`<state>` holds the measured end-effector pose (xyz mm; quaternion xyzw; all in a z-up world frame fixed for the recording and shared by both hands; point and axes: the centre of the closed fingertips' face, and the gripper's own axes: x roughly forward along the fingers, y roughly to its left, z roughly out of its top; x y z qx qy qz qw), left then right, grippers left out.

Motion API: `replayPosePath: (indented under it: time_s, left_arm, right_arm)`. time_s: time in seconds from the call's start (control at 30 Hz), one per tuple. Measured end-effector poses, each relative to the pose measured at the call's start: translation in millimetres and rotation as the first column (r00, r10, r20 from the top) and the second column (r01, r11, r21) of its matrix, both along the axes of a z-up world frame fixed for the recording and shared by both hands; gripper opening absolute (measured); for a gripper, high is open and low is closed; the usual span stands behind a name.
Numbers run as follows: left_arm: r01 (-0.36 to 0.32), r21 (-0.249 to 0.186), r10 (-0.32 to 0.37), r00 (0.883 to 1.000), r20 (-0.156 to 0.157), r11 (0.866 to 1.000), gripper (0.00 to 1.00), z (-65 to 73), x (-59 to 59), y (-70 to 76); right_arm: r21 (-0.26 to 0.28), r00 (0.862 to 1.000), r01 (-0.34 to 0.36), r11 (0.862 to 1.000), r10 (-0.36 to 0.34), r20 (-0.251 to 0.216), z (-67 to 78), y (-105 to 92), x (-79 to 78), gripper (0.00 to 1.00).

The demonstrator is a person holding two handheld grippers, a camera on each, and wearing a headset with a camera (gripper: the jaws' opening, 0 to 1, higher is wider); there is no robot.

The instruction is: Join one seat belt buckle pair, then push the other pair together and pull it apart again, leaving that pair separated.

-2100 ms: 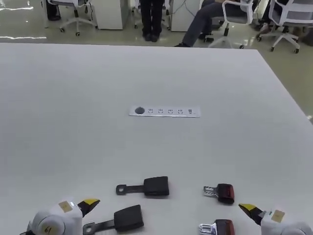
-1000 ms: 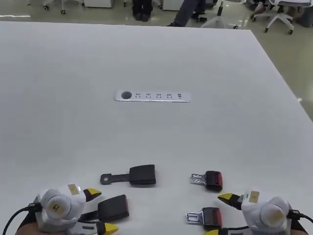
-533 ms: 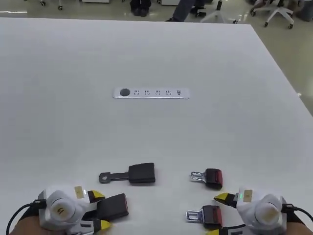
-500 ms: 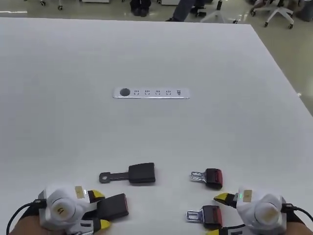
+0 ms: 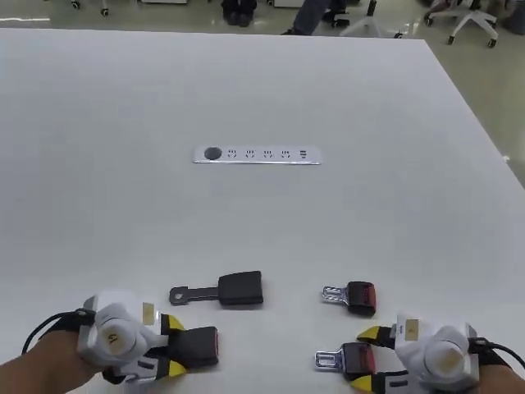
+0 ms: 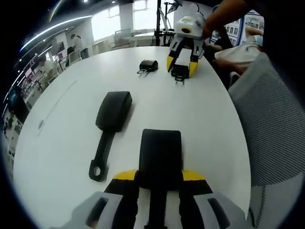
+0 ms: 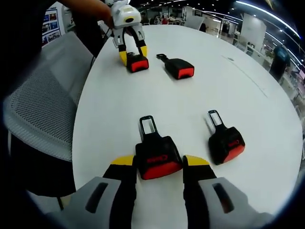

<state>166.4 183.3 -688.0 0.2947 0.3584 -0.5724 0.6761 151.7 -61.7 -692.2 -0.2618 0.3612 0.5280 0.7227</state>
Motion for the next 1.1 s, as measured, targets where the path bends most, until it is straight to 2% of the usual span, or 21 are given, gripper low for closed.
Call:
replayPosePath:
  time_s: [0.2, 0.63, 1.1]
  left_arm:
    - [0.024, 0.020, -0.024, 1.000, -0.014, 1.000, 0.33, -1.5, 1.4, 1.5]
    - [0.038, 0.044, -0.037, 0.999, -0.020, 0.998, 0.33, -7.9, 4.7, 7.8]
    - [0.036, 0.057, -0.035, 0.999, -0.027, 0.998, 0.33, -7.6, 3.1, 4.8]
  right_arm:
    - [0.016, 1.000, -0.030, 0.999, 0.030, 0.004, 1.0, -1.2, 0.3, 0.36]
    - [0.050, 1.000, 0.021, 0.999, -0.021, 0.000, 3.7, 2.3, 1.9, 0.35]
    - [0.089, 0.999, 0.041, 0.995, -0.040, -0.011, 7.5, 26.1, 6.6, 0.35]
